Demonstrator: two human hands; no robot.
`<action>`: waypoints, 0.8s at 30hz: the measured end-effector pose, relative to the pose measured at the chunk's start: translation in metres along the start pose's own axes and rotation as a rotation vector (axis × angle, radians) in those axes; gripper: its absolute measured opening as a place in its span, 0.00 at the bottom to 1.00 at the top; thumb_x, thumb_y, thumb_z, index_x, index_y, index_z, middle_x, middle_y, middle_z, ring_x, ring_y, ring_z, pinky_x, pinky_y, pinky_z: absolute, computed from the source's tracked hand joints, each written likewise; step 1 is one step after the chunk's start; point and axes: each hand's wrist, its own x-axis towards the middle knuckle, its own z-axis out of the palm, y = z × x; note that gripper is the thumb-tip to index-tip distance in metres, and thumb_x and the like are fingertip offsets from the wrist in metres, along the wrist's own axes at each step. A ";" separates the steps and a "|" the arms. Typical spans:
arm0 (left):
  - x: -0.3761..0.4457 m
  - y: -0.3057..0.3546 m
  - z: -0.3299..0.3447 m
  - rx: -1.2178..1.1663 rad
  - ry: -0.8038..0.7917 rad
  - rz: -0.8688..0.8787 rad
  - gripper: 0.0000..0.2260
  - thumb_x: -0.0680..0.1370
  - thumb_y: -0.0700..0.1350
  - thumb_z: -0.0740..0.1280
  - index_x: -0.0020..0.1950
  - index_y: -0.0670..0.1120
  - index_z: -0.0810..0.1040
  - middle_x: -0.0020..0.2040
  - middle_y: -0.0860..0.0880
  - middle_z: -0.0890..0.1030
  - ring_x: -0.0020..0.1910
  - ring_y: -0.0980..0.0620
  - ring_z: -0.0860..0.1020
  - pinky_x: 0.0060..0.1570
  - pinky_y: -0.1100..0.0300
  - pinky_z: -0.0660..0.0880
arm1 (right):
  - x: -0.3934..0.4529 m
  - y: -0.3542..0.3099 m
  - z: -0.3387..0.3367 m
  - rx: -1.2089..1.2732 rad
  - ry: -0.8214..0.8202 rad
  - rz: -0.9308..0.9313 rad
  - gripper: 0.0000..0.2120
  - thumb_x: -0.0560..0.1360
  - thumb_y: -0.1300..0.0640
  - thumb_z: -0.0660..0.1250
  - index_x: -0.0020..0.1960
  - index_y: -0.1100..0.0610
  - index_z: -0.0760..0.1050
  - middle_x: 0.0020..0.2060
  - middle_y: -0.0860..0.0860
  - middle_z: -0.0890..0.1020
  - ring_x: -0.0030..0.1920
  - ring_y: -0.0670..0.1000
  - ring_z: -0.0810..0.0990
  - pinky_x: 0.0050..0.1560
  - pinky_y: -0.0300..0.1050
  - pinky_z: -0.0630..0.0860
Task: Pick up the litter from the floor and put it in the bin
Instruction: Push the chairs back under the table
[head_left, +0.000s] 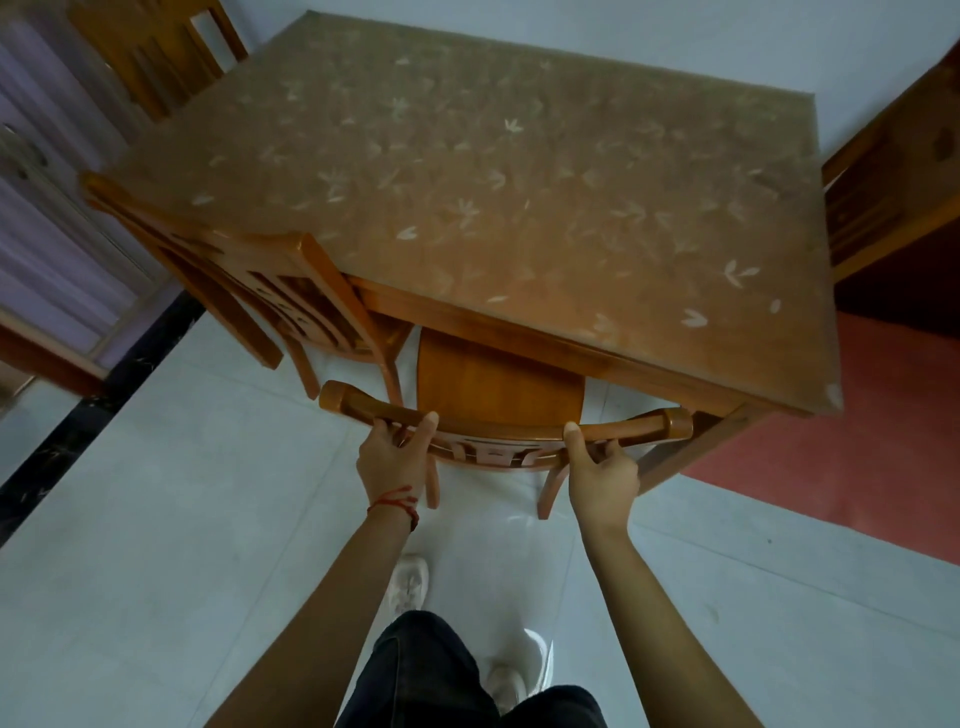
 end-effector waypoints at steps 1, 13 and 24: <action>0.008 0.002 0.002 -0.010 -0.006 0.001 0.19 0.71 0.52 0.70 0.49 0.37 0.77 0.48 0.40 0.82 0.50 0.43 0.78 0.53 0.52 0.71 | 0.005 -0.004 0.005 0.002 0.007 0.004 0.13 0.73 0.47 0.66 0.39 0.57 0.77 0.30 0.45 0.80 0.34 0.44 0.79 0.34 0.35 0.70; 0.106 0.027 0.005 -0.004 -0.143 0.067 0.16 0.71 0.52 0.70 0.48 0.39 0.78 0.43 0.42 0.83 0.44 0.46 0.80 0.44 0.61 0.71 | 0.031 -0.044 0.073 0.043 0.123 0.058 0.13 0.74 0.47 0.65 0.43 0.58 0.77 0.33 0.51 0.80 0.35 0.49 0.78 0.39 0.41 0.70; 0.187 0.046 0.005 -0.004 -0.232 0.107 0.15 0.71 0.50 0.72 0.49 0.40 0.79 0.44 0.45 0.82 0.46 0.48 0.79 0.49 0.58 0.71 | 0.046 -0.076 0.134 0.070 0.256 0.065 0.16 0.74 0.47 0.65 0.47 0.61 0.77 0.35 0.53 0.81 0.35 0.49 0.78 0.35 0.38 0.69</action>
